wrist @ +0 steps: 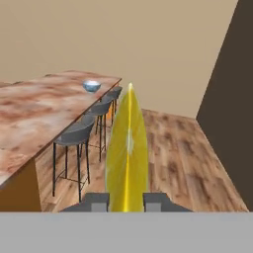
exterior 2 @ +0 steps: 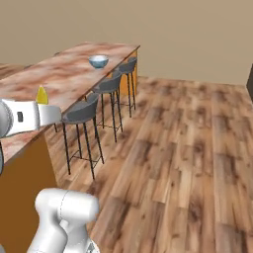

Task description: There is a bowl on the dining counter. Grab a lemon wedge from the fridge and place it in the bowl. Then get the liquor bottle and glass cup from the cabinet and place them next to the bowl.

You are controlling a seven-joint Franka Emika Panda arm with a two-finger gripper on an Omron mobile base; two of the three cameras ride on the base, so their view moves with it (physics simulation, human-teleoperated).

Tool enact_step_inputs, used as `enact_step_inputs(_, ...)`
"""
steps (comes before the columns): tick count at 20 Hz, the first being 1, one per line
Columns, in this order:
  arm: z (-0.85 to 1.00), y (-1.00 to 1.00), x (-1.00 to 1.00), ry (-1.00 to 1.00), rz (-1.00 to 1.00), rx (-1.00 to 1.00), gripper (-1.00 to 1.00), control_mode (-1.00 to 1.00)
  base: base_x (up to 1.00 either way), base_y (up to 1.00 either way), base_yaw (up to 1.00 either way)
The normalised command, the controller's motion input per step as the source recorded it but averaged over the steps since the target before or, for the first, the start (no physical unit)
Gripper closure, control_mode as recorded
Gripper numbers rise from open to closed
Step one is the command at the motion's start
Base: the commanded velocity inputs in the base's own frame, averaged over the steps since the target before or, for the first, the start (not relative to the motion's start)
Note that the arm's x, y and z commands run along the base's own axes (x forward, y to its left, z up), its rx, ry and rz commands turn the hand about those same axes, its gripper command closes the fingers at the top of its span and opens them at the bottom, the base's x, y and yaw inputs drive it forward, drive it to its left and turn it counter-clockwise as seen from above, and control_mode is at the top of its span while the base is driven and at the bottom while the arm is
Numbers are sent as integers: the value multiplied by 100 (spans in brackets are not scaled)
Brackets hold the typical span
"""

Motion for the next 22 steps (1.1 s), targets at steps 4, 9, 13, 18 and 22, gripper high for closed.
enact_step_inputs(4,0,0,0,0,0,0,100,100,100,-14,26)
enact_step_inputs(9,0,0,0,0,0,0,100,100,100,-39,24)
enact_step_inputs(13,0,0,0,0,0,0,100,100,100,-44,26)
enact_step_inputs(18,0,0,0,0,0,0,100,100,100,-56,28)
enact_step_inputs(22,0,0,0,0,0,0,100,100,100,-72,30)
